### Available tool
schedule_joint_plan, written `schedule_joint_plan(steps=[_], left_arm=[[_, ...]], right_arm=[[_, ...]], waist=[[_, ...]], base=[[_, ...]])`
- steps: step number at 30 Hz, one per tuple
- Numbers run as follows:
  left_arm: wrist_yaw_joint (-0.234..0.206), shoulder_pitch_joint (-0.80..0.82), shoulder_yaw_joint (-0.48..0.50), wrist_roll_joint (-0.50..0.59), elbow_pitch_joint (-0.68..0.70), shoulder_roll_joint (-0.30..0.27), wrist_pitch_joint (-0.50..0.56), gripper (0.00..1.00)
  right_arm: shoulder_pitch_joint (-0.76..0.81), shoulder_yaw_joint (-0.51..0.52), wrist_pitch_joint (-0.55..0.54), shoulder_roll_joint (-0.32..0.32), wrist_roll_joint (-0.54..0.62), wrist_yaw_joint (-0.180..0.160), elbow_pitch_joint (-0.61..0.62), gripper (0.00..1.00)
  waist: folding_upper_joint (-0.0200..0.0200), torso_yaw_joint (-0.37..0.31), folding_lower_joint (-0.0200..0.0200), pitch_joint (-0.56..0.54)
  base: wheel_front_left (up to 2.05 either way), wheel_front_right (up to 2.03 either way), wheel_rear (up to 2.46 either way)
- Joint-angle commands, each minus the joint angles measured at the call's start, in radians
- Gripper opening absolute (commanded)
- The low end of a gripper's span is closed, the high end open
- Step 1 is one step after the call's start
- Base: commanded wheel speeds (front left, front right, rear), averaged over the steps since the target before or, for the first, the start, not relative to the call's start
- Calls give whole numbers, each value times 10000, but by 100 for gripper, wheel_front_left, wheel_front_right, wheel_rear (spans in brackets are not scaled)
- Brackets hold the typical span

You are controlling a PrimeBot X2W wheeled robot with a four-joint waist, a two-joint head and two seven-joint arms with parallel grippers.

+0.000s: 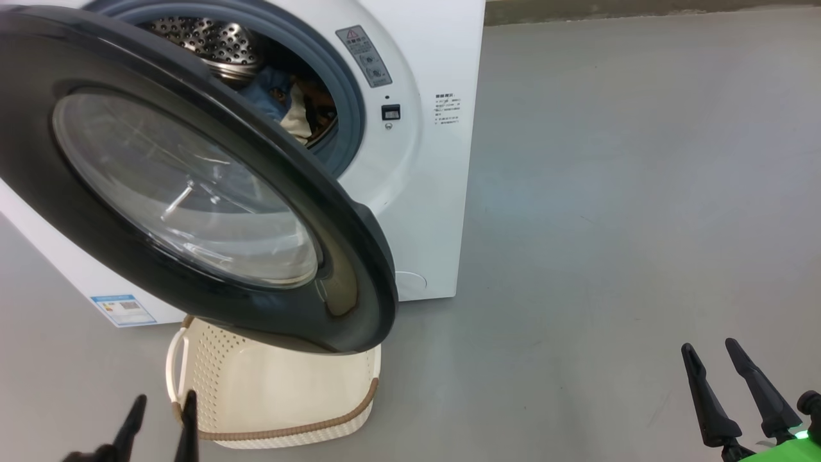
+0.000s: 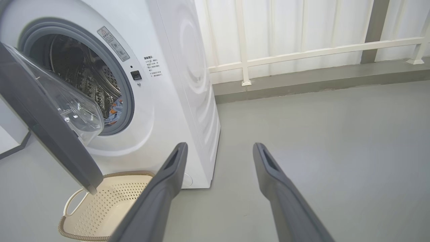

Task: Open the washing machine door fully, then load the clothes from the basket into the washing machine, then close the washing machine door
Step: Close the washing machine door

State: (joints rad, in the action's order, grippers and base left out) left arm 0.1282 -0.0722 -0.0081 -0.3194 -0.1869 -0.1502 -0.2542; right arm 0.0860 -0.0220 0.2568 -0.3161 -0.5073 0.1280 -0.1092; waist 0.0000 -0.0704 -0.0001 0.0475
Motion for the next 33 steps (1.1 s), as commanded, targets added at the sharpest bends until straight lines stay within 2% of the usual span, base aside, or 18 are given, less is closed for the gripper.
schedule_joint_plan(steps=[1,6,15,16,17,18,19,20,24,33], left_arm=[[25,69,437,378,322,-37,-75,100],[25,-99,513,945,183,260,-75,100],[25,-111,674,1098,131,500,-75,100],[25,-104,683,1107,133,501,-76,100],[25,-94,693,1118,144,503,-76,100],[25,-94,693,1118,144,503,-76,100],[25,-88,693,1132,158,510,-76,100],[25,-83,687,1145,169,519,-76,100],[25,-62,680,1173,228,594,-76,100],[25,26,533,1274,410,664,-76,100]], right_arm=[[49,-150,49,-218,62,27,242,100],[70,-191,49,-170,73,27,210,100],[28,-287,49,-87,60,27,226,100],[-15,-303,49,-46,25,27,260,81],[-65,-322,49,-2,-11,27,281,38],[-65,-322,49,-2,-11,27,281,38],[-136,-356,49,36,-35,27,302,5],[-231,-372,49,95,-68,27,342,0],[-822,-557,49,346,-163,27,626,0],[-2748,-1748,49,538,-227,27,1905,0]], waist=[[0,23,1,0],[0,45,1,-46],[0,112,1,-126],[0,125,1,-134],[0,141,1,-142],[0,141,1,-142],[0,158,1,-152],[0,177,1,-157],[0,286,1,-171],[0,817,1,-251]], base=[[0,0,0],[0,0,0],[0,0,0],[0,0,0],[0,0,0],[0,0,0],[0,0,0],[0,0,0],[0,0,0],[0,0,0]])
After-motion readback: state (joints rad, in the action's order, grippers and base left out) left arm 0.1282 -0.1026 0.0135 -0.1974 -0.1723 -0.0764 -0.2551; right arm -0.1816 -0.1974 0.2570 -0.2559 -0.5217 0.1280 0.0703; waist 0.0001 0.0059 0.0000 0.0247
